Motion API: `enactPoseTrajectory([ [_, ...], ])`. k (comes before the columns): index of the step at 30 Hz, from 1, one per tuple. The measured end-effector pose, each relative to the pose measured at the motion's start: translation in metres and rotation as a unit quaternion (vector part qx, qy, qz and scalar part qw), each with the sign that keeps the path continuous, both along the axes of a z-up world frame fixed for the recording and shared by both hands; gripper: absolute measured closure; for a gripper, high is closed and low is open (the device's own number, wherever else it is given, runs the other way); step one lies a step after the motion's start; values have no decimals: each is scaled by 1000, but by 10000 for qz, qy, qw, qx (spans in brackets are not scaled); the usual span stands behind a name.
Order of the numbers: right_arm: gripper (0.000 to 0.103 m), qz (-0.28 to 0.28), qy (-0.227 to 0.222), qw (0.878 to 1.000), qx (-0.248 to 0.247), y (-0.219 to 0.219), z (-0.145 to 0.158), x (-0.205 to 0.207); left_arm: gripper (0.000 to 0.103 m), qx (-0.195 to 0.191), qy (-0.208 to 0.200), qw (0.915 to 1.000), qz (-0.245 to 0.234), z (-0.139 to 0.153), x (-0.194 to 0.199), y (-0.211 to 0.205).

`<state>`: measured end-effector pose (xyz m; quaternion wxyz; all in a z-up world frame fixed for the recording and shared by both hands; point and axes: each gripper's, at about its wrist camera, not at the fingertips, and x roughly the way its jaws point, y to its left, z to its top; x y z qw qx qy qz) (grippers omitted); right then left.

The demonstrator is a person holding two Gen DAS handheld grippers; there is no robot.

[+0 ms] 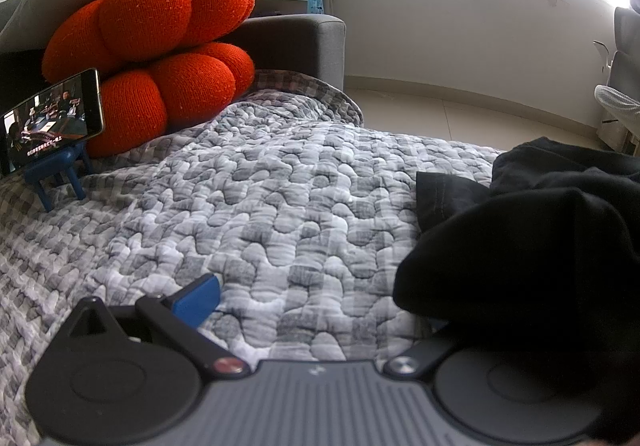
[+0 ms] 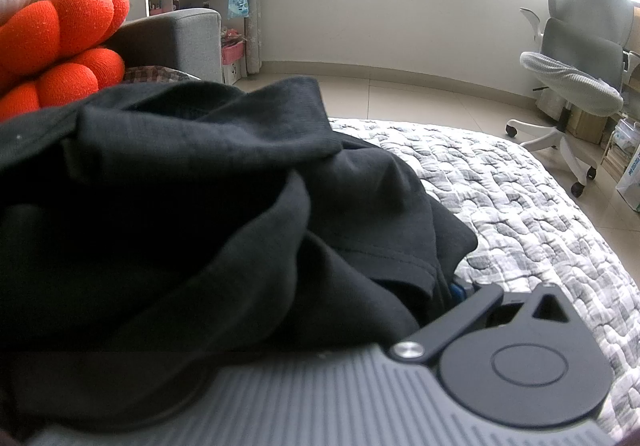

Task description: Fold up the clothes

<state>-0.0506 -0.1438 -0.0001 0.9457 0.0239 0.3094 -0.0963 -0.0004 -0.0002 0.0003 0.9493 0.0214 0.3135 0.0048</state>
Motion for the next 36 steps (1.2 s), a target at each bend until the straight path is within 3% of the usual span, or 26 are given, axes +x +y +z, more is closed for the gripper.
enactPoseTrajectory([
  [36, 0, 4, -14, 10000, 9, -4, 1, -4, 0, 135, -42, 9999, 17, 0, -4, -4],
])
